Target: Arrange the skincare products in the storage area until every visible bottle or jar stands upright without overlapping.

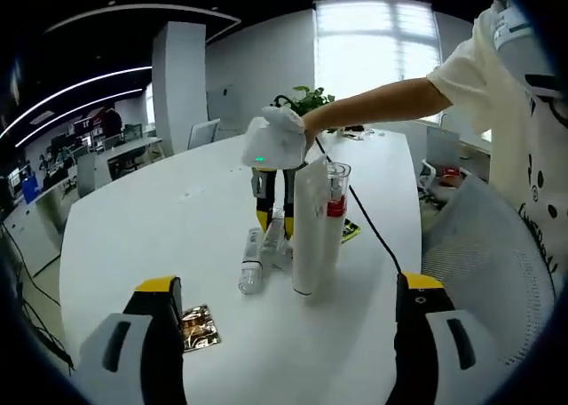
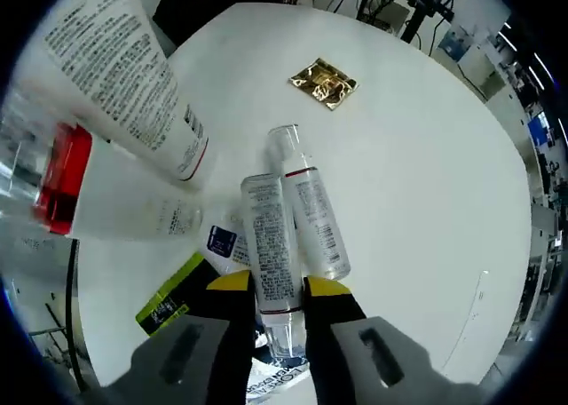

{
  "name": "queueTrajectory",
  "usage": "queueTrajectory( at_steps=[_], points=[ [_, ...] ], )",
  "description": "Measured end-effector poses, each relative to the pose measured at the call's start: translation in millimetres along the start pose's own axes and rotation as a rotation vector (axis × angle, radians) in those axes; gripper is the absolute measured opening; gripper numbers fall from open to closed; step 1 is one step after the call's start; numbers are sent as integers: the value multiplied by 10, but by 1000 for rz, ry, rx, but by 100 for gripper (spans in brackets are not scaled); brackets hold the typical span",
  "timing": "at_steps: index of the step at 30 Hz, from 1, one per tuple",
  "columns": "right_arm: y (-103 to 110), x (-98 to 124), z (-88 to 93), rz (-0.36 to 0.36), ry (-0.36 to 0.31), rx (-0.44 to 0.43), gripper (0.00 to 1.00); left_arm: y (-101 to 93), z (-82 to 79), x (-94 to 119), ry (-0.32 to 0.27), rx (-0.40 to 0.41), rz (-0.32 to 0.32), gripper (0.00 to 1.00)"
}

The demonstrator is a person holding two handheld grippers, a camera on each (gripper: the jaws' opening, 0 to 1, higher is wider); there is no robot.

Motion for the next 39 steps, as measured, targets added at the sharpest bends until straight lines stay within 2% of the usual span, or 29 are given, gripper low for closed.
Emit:
queueTrajectory(
  at_steps=[4,6,8,12,13,14,16,18,23,27,30,36,39],
  points=[
    [39,114,33,54,0,-40,20,-34,-4,5,6,-28,4,93],
    [46,180,53,107,-17,-91,20,-15,6,13,11,-38,1,94],
    [82,241,66,125,-22,-92,20,16,11,20,9,-45,-8,95],
    [144,358,127,204,-41,-147,20,44,14,26,-2,-41,-18,97],
    [160,382,150,220,-35,-153,20,-126,-69,4,-3,-48,-17,97],
    [196,415,183,235,-22,-151,20,-182,-93,-2,-3,-50,-15,97],
    [261,467,223,265,-26,-175,20,-172,-63,10,0,-54,-12,98],
    [344,527,260,295,-28,-204,20,-263,-101,3,11,-67,-17,98],
    [509,645,430,369,23,-246,20,-315,-121,21,26,-98,-60,99],
    [714,703,499,387,38,-271,20,-389,-128,39,40,-122,-56,99],
    [899,757,545,413,31,-332,20,-468,-125,32,52,-144,-52,97],
    [1212,791,605,447,33,-368,20,-551,-114,3,50,-171,-80,96],
    [1349,795,634,451,43,-386,20,-608,-119,2,41,-165,-68,93]
  ],
)
Point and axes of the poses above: the point that each gripper's makers call its tool centre point, and the gripper's own axes: x roughly backward along the fingers, y roughly to its left, z roughly out of its underside, the point moved 5 cm from there along x, roughly backward along the fingers, and after that the axes turned 4 degrees about -y, right-handed, at the moved point
